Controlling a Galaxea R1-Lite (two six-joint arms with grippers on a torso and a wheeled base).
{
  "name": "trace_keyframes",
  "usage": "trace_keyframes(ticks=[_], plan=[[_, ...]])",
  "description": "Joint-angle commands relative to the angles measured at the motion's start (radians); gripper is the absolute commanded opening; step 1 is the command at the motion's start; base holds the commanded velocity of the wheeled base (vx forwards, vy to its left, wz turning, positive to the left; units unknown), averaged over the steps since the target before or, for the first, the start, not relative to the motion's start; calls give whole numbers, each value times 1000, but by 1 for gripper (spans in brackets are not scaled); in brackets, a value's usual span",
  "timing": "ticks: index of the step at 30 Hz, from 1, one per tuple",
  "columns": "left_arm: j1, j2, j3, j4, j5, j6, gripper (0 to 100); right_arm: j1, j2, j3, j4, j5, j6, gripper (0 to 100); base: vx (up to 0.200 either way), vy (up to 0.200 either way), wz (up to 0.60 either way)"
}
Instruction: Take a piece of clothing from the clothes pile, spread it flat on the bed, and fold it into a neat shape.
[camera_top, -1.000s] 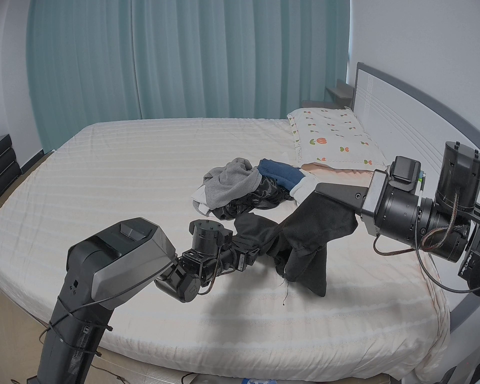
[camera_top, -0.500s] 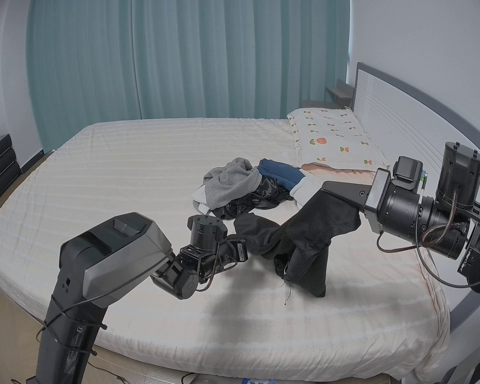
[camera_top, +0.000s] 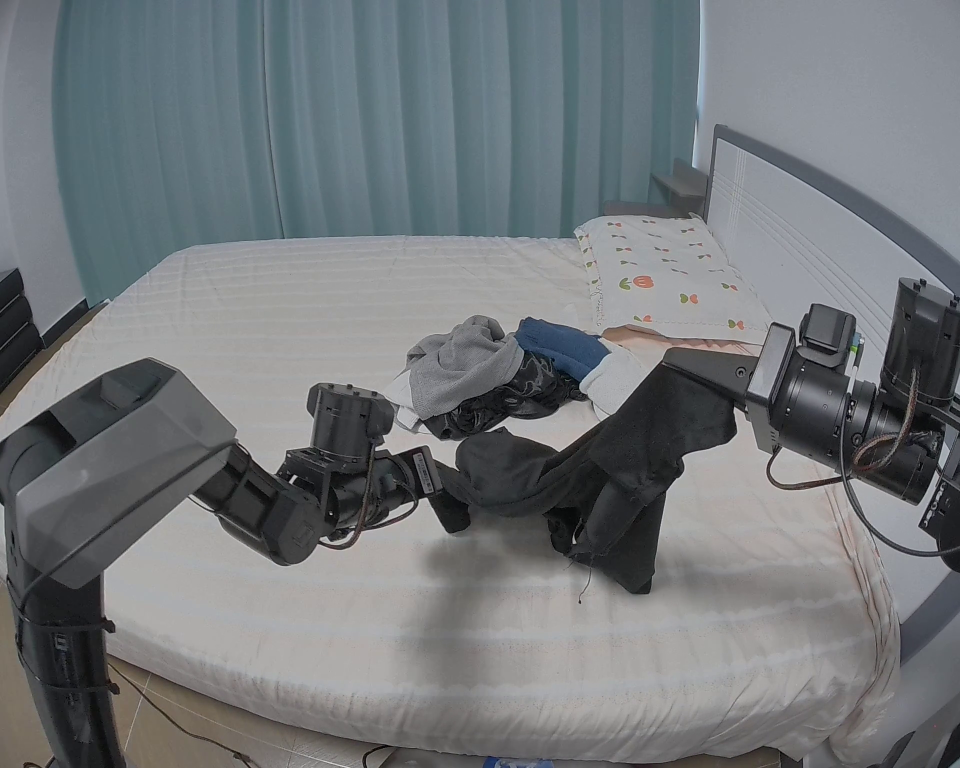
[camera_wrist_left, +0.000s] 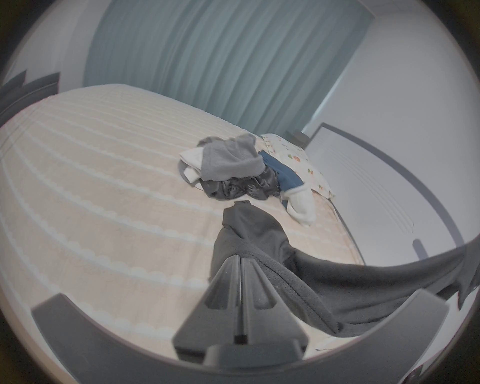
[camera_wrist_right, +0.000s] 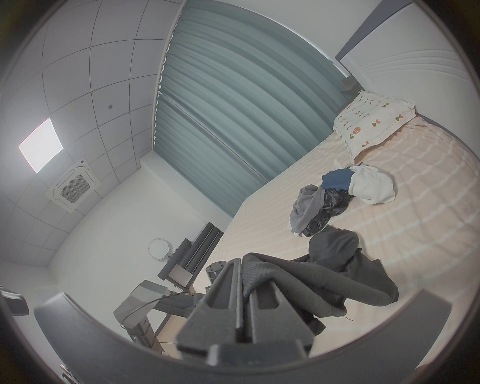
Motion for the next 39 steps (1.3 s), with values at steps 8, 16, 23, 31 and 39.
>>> trace_keyframes(ticks=[8, 16, 23, 31, 39], plan=[[11, -369, 140, 193, 6, -154, 0, -18, 74, -16, -14, 4, -9, 0, 0, 0, 0], [5, -587, 206, 235, 1, -197, 0, -20, 143, -223, -60, -12, -11, 0, 0, 0, 0], [2, -540, 275, 227, -57, -244, 0, -41, 146, -200, -77, -8, -1, 0, 0, 0, 0], [12, -336, 269, 210, -183, -172, 0, -49, 146, -114, -80, -5, 2, 0, 0, 0, 0], [11, -213, 243, 128, -180, -113, 0, -60, 138, -119, -78, -6, -8, 0, 0, 0, 0]])
